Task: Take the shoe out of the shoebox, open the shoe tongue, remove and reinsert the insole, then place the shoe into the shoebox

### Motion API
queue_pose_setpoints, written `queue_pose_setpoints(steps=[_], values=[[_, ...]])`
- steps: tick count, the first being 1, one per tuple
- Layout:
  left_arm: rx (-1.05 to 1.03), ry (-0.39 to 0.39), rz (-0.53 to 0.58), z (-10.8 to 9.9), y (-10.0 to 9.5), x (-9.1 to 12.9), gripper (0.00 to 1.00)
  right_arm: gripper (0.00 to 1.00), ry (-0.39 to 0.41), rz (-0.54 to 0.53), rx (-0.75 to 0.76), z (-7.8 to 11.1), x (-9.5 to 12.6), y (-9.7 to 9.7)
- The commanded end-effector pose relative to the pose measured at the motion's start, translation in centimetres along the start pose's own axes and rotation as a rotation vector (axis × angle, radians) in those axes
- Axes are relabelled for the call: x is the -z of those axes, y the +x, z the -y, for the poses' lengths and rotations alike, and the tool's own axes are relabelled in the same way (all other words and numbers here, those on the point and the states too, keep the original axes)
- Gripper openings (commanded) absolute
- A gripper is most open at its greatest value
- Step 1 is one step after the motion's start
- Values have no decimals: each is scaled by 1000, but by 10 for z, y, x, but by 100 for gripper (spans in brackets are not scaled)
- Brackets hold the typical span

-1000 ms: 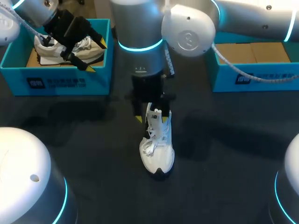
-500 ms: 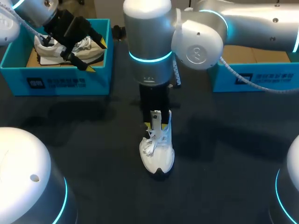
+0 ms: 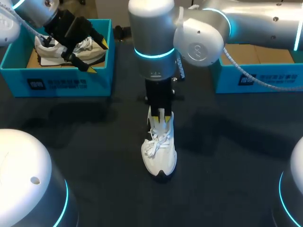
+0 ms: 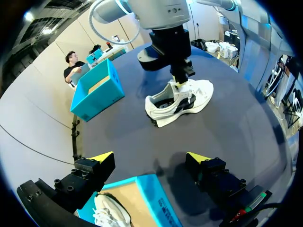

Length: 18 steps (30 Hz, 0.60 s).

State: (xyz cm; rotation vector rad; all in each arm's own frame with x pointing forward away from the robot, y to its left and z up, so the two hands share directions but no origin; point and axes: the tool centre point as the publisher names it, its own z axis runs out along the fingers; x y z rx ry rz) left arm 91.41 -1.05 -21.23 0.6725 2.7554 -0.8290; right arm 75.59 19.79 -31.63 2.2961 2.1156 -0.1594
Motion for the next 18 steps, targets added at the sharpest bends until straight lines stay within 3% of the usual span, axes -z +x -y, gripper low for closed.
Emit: queue_pose_setpoints(steps=[1,9,14,18], values=[[0,-3,0,0,1,1,100,23,-25,20,4,1,12,2],[0,-3,0,0,1,1,100,22,-12,-32,69,-19,-12,5],[0,-3,0,0,1,1,100,23,-31,-8,106,-22,-5,0],[0,-3,0,0,1,1,100,28,-113,3,191,-24,2,-6]])
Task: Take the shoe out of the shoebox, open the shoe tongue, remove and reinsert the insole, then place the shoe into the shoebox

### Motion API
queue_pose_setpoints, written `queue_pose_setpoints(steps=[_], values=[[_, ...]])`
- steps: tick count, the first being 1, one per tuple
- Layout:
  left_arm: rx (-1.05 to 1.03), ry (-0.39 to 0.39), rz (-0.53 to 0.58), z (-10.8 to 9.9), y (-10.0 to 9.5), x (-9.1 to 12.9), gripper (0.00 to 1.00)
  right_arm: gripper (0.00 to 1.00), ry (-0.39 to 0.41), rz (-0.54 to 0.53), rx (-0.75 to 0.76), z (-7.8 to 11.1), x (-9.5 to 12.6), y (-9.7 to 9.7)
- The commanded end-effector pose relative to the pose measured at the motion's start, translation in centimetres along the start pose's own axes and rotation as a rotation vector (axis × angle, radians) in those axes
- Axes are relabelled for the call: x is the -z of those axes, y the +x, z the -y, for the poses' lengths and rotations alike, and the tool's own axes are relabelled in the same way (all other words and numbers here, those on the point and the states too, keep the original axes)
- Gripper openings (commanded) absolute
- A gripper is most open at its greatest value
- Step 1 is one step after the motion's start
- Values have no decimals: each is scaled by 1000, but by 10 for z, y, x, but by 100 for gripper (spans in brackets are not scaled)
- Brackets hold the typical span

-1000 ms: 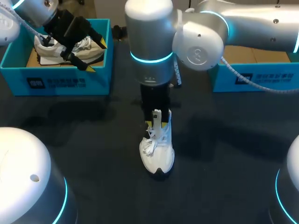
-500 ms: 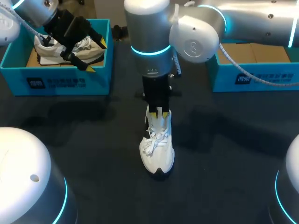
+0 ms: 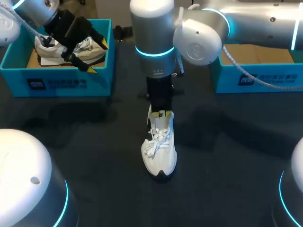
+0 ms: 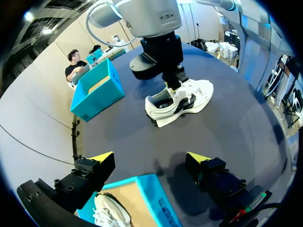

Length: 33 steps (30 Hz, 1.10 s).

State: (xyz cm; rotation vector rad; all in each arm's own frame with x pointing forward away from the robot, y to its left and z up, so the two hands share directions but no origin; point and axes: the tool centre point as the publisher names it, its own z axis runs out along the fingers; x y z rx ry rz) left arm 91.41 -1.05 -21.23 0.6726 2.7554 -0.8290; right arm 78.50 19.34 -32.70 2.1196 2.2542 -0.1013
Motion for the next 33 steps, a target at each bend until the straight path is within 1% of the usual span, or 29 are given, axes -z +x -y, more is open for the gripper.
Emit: queue_pose_setpoints(steps=[1,2,4,6,7,9,11,15,17,18,19,20,33], values=[[0,-3,0,0,1,1,100,31,-93,10,126,3,11,-4],[0,-3,0,0,1,1,100,31,-119,-15,184,0,11,-4],[0,-3,0,0,1,1,100,31,-147,-14,273,-5,11,-4],[0,-3,0,0,1,1,100,34,-173,-8,357,-10,14,-3],[0,-3,0,0,1,1,100,38,-188,-9,407,-14,18,-2],[0,-3,0,0,1,1,100,38,-208,-14,491,-20,23,-2],[0,-3,0,0,1,1,100,38,-210,-6,581,-25,27,-1],[0,-3,0,0,1,1,100,41,-193,22,726,-32,31,-1],[0,-3,0,0,1,1,100,46,-210,39,799,-36,33,0],[0,-3,0,0,1,1,100,49,-219,45,798,-37,34,0],[0,-3,0,0,1,1,100,92,-240,64,761,-40,36,-3],[0,-3,0,0,1,1,100,100,-240,64,761,-40,36,-3],[0,-3,0,0,1,1,100,100,-240,64,761,-40,36,-3]])
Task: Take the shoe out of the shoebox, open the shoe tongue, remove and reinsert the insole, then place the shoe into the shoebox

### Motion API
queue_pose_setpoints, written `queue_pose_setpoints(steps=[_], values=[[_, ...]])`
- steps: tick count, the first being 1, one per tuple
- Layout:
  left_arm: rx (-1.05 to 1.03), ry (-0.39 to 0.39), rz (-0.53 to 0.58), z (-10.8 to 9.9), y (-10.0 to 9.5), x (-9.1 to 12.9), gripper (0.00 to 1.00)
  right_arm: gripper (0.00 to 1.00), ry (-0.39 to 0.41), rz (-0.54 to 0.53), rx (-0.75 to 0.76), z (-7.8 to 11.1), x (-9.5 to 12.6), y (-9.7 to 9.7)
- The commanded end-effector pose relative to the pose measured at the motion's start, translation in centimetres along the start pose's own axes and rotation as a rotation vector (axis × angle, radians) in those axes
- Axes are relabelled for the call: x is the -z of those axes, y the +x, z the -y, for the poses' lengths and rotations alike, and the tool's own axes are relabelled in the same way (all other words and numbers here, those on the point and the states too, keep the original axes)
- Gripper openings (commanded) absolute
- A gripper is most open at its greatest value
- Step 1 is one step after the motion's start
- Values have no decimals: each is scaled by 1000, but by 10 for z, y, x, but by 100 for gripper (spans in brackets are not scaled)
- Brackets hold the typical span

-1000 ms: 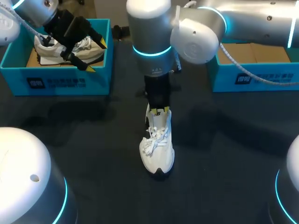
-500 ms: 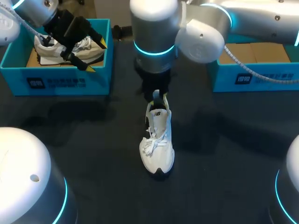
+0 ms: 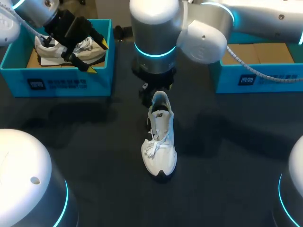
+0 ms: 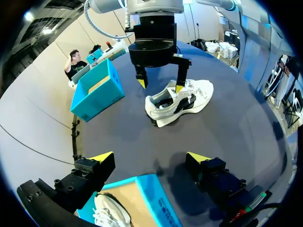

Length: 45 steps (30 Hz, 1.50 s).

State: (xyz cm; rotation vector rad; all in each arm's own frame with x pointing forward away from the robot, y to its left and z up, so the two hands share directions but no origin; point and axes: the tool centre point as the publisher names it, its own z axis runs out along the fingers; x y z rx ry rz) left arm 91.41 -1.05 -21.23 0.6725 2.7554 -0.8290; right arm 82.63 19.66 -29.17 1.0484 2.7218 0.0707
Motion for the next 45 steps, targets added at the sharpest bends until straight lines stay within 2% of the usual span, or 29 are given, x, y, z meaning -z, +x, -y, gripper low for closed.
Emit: queue_pose_setpoints(steps=[1,7,17,20,32,45], values=[[0,-3,0,0,1,1,100,100,9,9,40,-1,-1,-2],[0,-3,0,0,1,1,100,100,14,60,272,-17,-9,-18],[0,-3,0,0,1,1,100,100,7,40,463,-30,-33,-43],[0,-3,0,0,1,1,100,100,-11,24,497,-31,-43,-49],[0,-3,0,0,1,1,100,100,-3,0,572,-29,-83,-53],[0,-3,0,0,1,1,100,100,9,20,596,-32,-90,-58]])
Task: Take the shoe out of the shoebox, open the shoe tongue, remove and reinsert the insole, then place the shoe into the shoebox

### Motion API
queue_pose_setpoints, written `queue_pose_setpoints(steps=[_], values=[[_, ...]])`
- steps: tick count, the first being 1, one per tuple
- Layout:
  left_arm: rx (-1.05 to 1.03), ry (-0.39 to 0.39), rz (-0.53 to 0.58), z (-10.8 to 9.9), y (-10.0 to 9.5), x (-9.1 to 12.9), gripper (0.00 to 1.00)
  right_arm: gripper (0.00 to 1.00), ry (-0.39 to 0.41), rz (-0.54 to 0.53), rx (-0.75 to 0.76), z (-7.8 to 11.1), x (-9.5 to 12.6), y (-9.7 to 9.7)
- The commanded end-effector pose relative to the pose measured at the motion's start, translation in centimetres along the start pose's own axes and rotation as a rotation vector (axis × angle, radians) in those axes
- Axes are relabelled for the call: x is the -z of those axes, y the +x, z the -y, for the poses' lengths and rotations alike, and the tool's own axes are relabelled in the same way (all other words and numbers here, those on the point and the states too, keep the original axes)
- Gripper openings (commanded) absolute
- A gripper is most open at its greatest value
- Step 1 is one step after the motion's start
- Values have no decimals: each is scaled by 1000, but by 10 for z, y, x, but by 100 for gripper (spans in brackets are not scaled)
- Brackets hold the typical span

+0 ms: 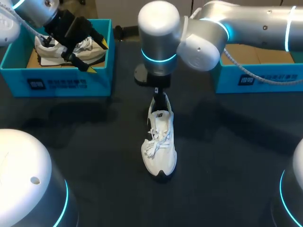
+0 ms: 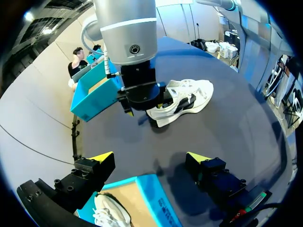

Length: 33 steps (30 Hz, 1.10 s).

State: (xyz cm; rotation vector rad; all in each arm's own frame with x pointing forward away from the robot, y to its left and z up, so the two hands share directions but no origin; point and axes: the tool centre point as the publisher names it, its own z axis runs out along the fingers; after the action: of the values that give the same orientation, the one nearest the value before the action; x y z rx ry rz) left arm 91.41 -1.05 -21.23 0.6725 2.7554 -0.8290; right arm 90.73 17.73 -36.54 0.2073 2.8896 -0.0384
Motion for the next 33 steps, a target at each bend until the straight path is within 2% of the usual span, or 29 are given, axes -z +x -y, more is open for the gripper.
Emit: queue_pose_setpoints(steps=[1,3,5,8,9,15,19,22,23,24,31,33], values=[[0,-3,0,0,1,1,100,100,9,1,2,-1,3,-2],[0,-3,0,0,1,1,100,99,10,5,-2,-1,4,-2],[0,-3,0,0,1,1,100,92,13,7,-5,-3,2,-2],[0,-3,0,0,1,1,100,64,27,7,-6,-4,0,-2],[0,-3,0,0,1,1,100,49,28,8,-8,-3,-1,-2],[0,-3,0,0,1,1,100,45,41,4,-4,0,-1,-2],[0,-3,0,0,1,1,100,36,49,-3,-2,-1,-4,0],[0,-3,0,0,1,1,100,23,58,-15,-3,-2,-6,2],[0,-3,0,0,1,1,100,8,61,-18,-9,-2,-6,4],[0,-3,0,0,1,1,100,0,62,-20,-11,-2,-6,4],[0,-3,0,0,1,1,100,0,66,-21,-30,-2,3,8],[0,-3,0,0,1,1,100,0,64,-16,-31,-2,15,7]])
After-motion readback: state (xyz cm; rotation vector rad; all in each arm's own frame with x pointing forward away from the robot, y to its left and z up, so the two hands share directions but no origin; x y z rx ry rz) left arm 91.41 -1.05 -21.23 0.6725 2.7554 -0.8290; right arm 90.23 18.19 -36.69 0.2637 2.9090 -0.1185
